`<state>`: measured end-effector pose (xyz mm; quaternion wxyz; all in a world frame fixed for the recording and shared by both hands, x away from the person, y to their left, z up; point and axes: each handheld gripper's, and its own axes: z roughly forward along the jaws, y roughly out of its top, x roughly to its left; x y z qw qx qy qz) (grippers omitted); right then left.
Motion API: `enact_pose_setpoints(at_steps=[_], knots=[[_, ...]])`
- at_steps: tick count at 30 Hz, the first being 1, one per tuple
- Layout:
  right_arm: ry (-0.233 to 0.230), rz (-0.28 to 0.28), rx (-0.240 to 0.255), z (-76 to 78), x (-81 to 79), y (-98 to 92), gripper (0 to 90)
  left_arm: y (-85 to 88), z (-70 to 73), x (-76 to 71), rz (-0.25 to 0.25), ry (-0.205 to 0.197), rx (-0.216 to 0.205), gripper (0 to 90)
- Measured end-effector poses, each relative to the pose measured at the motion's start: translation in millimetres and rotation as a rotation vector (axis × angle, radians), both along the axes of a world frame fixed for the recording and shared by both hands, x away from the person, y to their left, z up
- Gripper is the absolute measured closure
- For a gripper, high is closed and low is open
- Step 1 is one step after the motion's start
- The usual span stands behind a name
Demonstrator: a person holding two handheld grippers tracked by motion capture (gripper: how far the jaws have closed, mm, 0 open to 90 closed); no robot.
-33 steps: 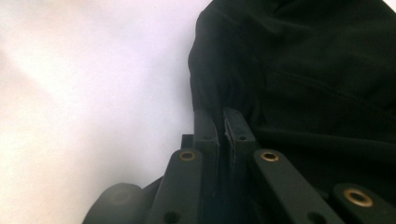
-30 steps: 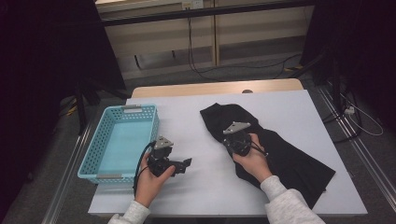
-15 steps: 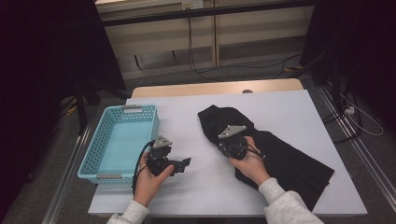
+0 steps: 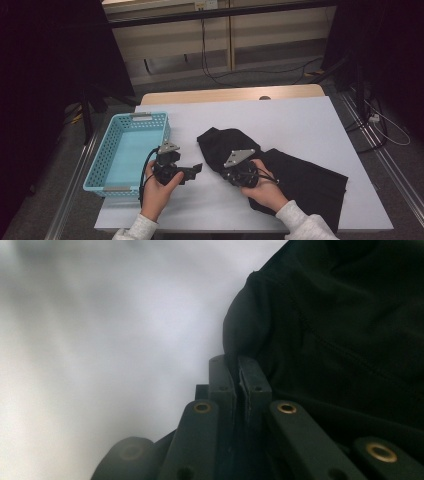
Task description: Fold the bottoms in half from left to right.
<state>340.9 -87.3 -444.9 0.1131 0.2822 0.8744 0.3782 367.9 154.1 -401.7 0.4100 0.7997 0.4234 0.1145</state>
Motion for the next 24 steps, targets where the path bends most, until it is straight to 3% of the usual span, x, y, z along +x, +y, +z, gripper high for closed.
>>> enact_pose_setpoints(at_steps=[5,7,8,10,12,15,18,21,22,24], knots=[[0.039,0.080,0.026,-0.9,-17.9,9.1,86.8,-6.9,0.4,9.2,-0.007,-0.008,0.000,8.1],[0.070,0.108,0.045,-0.2,-22.7,10.4,74.4,-7.2,0.5,14.8,-0.008,0.011,-0.019,8.2],[0.057,0.078,0.050,1.8,-24.3,10.4,62.8,-8.0,0.1,17.9,-0.004,0.025,-0.031,8.2],[0.031,0.062,0.058,8.0,-23.8,7.2,56.3,-10.2,-0.6,24.1,-0.001,0.029,-0.034,8.1],[0.014,0.007,0.090,18.3,-20.5,-2.5,47.7,-12.2,-0.9,30.1,0.004,0.027,-0.034,8.1],[-0.026,-0.056,0.087,28.1,-14.3,-22.9,45.0,-12.7,-1.9,38.4,0.022,0.023,-0.032,8.3],[-0.023,-0.132,0.103,30.8,-7.6,-48.2,41.8,-15.2,-4.6,44.2,0.023,0.023,-0.013,8.2],[-0.030,-0.215,0.078,30.0,-2.7,-74.8,41.0,-20.1,-8.7,48.7,-0.007,0.032,0.010,7.0],[-0.025,-0.240,0.074,29.6,-1.6,-83.8,40.5,-22.4,-10.7,50.1,-0.008,0.032,-0.001,6.4],[-0.012,-0.288,0.084,29.0,-0.1,-102.1,39.4,-24.7,-12.9,53.6,-0.016,0.032,0.029,6.5]])
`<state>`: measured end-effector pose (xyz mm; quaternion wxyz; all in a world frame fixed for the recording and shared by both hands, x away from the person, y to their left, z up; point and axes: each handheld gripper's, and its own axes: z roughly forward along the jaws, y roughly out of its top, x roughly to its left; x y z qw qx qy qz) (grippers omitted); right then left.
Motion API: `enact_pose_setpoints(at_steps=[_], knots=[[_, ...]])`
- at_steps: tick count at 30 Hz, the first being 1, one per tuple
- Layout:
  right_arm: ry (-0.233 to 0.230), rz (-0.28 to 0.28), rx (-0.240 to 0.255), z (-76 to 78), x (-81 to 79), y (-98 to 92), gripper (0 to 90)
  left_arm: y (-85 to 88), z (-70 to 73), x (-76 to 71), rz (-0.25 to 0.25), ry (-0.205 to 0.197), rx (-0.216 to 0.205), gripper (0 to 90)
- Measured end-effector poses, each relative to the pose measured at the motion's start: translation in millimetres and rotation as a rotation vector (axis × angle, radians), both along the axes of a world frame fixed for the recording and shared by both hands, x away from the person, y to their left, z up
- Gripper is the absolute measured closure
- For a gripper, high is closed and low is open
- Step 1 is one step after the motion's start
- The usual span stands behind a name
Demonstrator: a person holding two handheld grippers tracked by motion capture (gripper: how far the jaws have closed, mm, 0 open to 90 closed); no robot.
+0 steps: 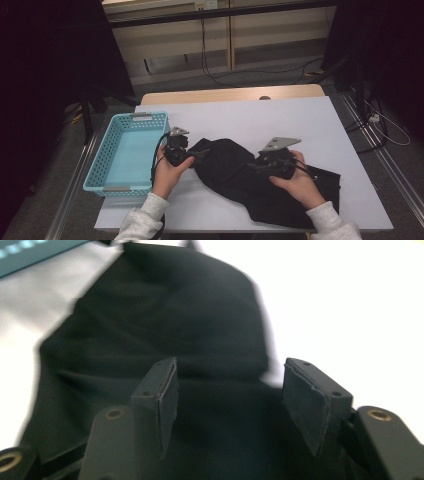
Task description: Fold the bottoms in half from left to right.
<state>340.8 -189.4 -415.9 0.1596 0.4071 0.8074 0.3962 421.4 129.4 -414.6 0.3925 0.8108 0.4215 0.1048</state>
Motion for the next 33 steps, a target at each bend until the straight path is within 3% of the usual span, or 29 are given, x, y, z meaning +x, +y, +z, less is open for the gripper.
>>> enact_pose_setpoints(at_steps=[5,9,12,14,18,21,25,28,29,32,33], knots=[[0.019,-0.099,0.023,0.2,-4.1,-41.5,37.6,-7.6,-0.5,10.2,0.003,-0.010,-0.007,6.7],[0.001,-0.154,-0.031,1.6,-13.7,-63.1,38.0,-13.8,-2.6,18.3,0.003,-0.001,0.000,8.2],[0.003,-0.194,-0.025,1.2,-23.0,-78.9,39.4,-14.0,-4.3,22.1,0.012,0.003,-0.005,8.6],[0.005,-0.212,-0.035,-0.6,-29.2,-89.1,42.8,-13.2,-5.9,23.5,0.017,0.011,-0.019,8.4],[0.019,-0.261,-0.067,-6.0,-45.7,-110.1,51.7,-12.0,-8.8,25.8,0.004,0.021,0.009,8.5],[0.034,-0.275,-0.077,-9.6,-56.0,-121.1,58.1,-12.5,-7.8,26.9,0.010,0.024,-0.001,8.4],[0.061,-0.279,-0.146,-17.5,-63.9,-129.2,63.6,-16.7,-6.1,26.9,0.027,0.010,0.011,8.6],[0.097,-0.297,-0.145,-28.3,-63.0,-136.5,69.9,-19.2,-5.0,26.7,0.025,0.010,0.014,8.6],[0.093,-0.294,-0.120,-29.7,-64.1,-137.9,74.9,-19.8,-4.8,26.3,0.024,0.009,0.014,8.7],[0.127,-0.271,-0.120,-27.1,-66.0,-136.5,90.0,-19.6,-3.9,24.7,0.028,0.002,0.020,8.8],[0.125,-0.273,-0.122,-27.2,-65.4,-134.8,90.0,-20.0,-4.2,23.8,0.029,0.003,0.023,8.8]])
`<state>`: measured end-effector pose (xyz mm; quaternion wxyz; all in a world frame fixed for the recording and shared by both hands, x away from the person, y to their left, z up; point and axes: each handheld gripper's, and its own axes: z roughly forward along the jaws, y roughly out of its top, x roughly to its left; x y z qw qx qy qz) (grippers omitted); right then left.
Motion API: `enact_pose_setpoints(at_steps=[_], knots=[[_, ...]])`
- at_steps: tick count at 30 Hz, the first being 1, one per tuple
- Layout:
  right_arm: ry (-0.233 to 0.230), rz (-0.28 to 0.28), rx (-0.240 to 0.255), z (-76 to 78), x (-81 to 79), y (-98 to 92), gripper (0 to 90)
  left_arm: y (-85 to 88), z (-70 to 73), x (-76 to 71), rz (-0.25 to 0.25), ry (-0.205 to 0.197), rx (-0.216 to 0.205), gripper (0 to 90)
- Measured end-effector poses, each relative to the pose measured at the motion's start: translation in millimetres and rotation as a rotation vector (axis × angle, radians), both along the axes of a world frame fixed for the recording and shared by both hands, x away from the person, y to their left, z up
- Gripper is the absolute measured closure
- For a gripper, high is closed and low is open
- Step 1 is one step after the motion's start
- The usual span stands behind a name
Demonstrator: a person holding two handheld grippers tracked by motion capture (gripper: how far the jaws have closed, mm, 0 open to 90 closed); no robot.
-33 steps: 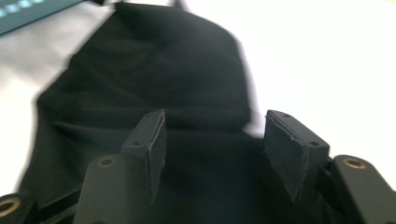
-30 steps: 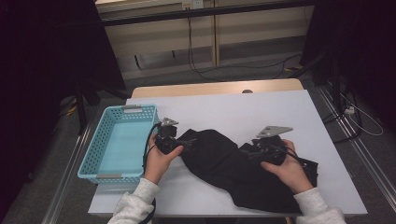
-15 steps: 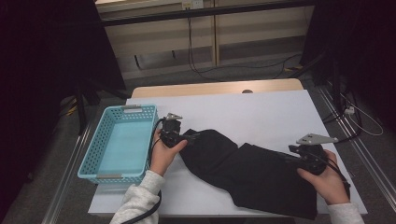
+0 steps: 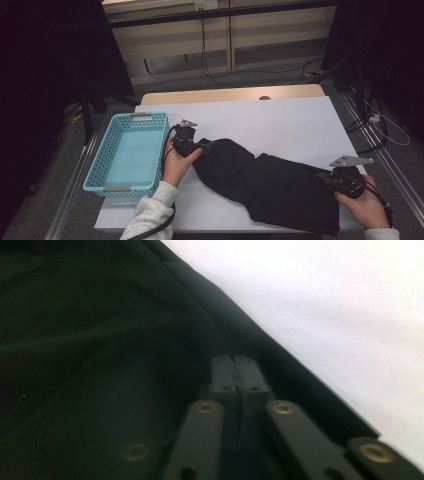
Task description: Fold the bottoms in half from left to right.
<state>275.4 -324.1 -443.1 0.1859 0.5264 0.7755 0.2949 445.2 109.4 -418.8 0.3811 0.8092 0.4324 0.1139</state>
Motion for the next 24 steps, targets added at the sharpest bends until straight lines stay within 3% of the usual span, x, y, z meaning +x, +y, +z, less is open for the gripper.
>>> enact_pose_setpoints(at_steps=[2,8,12,15,17,21,24], knots=[[-0.012,-0.011,0.000,1.1,2.2,2.5,90.0,-1.1,-0.7,-1.4,-0.002,0.014,0.005,9.0],[-0.081,-0.047,0.005,13.3,12.4,-8.9,90.0,-1.0,-1.6,-4.1,0.001,0.005,0.010,9.0],[-0.022,-0.056,0.008,-0.9,15.9,-12.6,87.2,-0.4,-1.7,-5.3,-0.002,0.009,0.010,9.0],[-0.011,-0.053,0.015,1.4,12.9,-15.5,87.4,0.0,-1.9,-5.9,0.001,0.007,0.011,9.0],[-0.035,-0.058,0.030,2.7,12.7,-17.5,72.3,0.3,-2.1,-6.1,-0.007,0.011,0.011,9.0],[-0.063,-0.099,0.046,3.2,14.5,-24.0,54.9,-0.7,-1.3,-6.8,-0.013,0.005,0.006,9.0],[-0.042,-0.114,0.050,-2.0,15.4,-27.2,52.4,-0.7,-1.3,-6.2,-0.014,0.006,0.003,8.9]])
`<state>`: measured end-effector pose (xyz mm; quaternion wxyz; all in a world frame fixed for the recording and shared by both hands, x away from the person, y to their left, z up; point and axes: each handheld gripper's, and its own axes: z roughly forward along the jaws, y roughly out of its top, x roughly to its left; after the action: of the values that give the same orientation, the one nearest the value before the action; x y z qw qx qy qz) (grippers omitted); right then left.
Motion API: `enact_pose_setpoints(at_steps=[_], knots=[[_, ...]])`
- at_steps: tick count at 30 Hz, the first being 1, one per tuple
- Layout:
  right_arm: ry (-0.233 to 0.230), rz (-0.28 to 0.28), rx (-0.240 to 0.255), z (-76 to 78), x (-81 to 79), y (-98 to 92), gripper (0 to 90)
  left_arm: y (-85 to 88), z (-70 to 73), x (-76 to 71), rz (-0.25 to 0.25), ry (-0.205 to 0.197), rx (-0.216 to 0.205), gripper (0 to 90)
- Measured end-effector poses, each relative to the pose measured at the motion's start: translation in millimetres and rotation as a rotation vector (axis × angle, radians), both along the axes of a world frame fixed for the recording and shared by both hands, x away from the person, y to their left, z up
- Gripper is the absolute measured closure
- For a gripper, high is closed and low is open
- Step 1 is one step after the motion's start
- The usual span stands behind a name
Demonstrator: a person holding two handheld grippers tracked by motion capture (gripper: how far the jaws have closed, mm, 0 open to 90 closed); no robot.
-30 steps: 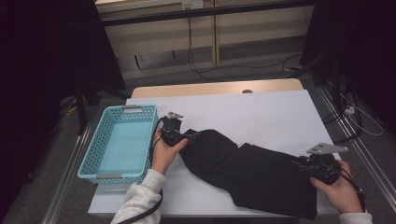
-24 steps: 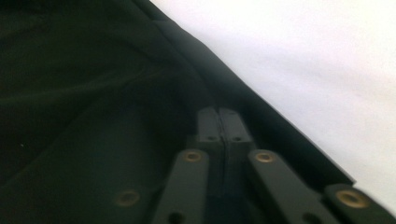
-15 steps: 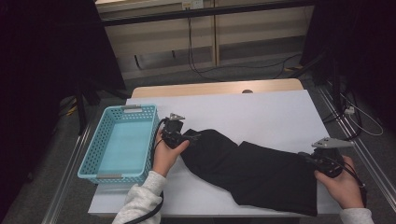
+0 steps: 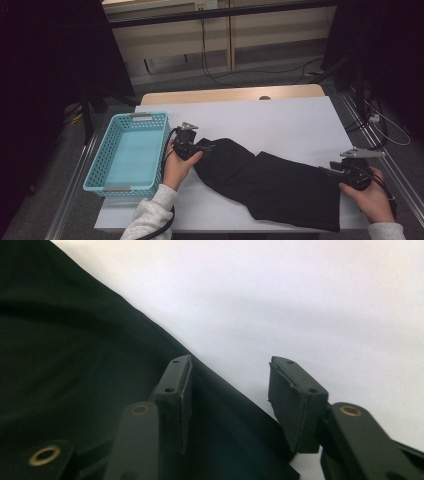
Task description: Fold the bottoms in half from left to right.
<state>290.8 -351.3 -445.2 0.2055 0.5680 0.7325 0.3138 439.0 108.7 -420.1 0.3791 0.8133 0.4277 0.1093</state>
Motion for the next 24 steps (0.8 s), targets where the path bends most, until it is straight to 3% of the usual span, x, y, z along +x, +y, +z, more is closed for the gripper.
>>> enact_pose_setpoints(at_steps=[1,2,3,4,5,7,13,17,20,22,24], knots=[[0.026,0.004,0.007,-2.5,0.0,0.3,52.1,0.4,0.0,0.3,0.000,0.000,0.001,8.9],[0.013,0.012,-0.001,-4.0,-0.6,0.9,54.9,0.7,0.1,0.2,0.002,0.004,-0.001,8.9],[0.016,0.008,-0.003,-3.6,-0.9,0.8,61.6,1.2,0.4,0.4,0.003,0.004,-0.004,8.9],[0.026,0.008,0.007,-2.3,-1.0,0.5,75.9,2.2,0.9,0.8,0.000,0.003,-0.005,8.9],[0.035,0.016,0.037,-2.6,-1.3,0.6,84.4,2.6,1.3,0.8,0.002,0.002,-0.007,8.9],[0.023,0.021,0.057,-4.9,-2.4,2.5,88.9,3.6,2.1,1.3,0.004,0.005,-0.012,8.9],[0.021,-0.024,0.030,1.2,-3.3,-5.5,89.9,5.6,3.5,1.9,0.003,0.000,-0.015,8.7],[0.020,-0.097,-0.017,4.2,-6.5,-19.7,89.9,9.5,2.7,3.1,0.012,0.017,-0.031,9.0],[0.001,-0.152,-0.055,5.2,-9.3,-31.4,89.8,11.4,4.0,2.9,0.024,0.003,-0.029,9.6],[-0.004,-0.132,-0.018,4.1,-8.7,-32.1,89.1,11.3,5.0,3.4,0.025,-0.001,-0.026,10.5],[-0.016,-0.110,-0.054,3.3,-6.1,-26.7,79.9,10.7,4.7,5.0,0.026,-0.001,-0.019,12.8]])
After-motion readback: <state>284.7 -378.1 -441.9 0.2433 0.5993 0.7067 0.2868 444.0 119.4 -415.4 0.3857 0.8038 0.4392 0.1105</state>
